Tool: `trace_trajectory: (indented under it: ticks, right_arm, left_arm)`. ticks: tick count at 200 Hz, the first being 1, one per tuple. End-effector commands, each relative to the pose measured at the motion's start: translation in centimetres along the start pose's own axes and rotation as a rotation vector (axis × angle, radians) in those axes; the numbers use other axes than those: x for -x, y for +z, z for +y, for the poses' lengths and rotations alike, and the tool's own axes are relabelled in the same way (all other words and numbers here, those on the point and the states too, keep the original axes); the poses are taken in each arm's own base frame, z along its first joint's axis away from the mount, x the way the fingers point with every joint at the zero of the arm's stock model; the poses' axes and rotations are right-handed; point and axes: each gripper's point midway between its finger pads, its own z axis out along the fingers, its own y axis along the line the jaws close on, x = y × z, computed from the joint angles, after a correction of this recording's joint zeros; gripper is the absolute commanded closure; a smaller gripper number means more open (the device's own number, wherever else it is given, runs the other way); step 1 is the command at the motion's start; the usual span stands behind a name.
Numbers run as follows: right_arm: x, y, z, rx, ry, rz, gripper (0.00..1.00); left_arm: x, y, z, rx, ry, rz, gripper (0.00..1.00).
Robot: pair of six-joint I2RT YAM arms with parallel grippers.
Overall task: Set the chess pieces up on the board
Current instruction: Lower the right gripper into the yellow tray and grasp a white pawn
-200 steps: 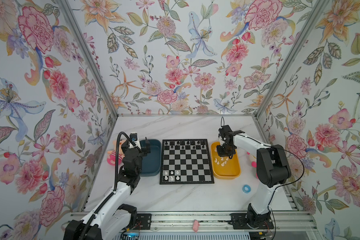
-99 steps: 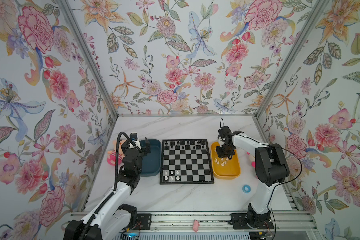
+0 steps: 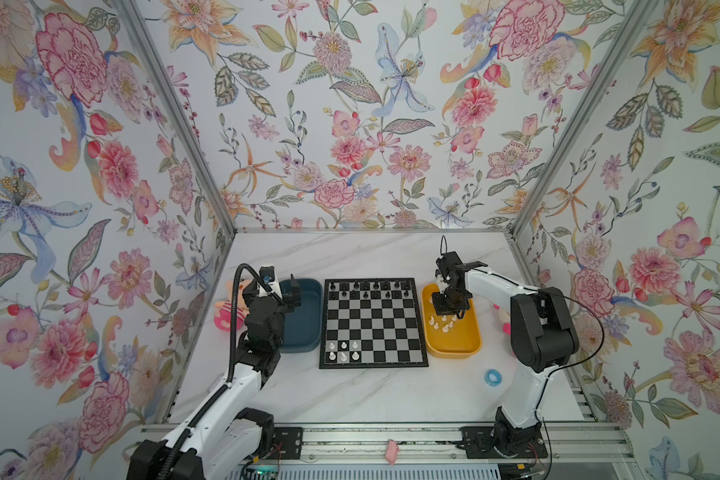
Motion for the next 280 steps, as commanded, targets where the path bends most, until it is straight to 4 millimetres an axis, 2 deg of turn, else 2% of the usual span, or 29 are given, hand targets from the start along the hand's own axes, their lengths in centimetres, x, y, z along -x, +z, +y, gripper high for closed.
trace_trajectory:
  ticks: [1,172,200,242,280]
  right_arm:
    - [0.5,-1.2,0.0,0.005,0.002,-0.025,0.96]
    - [1.2,-3.7,1.0,0.002,-0.022,-0.055,0.97]
    - [1.3,-5.2,2.0,-0.004,-0.052,-0.069,0.97]
    - [0.9,-8.5,3.8,-0.035,-0.125,-0.084,0.97]
    - [-0.4,-11.8,6.8,-0.034,-0.208,-0.096,0.96]
  left_arm:
    - [1.5,-0.2,-0.3,-0.012,-0.027,-0.040,0.04]
    - [1.5,-0.7,0.0,-0.007,-0.029,-0.053,0.04]
    - [1.4,-0.9,0.1,-0.006,-0.030,-0.057,0.04]
    - [1.2,-1.0,0.1,-0.009,-0.028,-0.058,0.04]
    - [1.3,-1.5,0.5,-0.003,-0.032,-0.072,0.03]
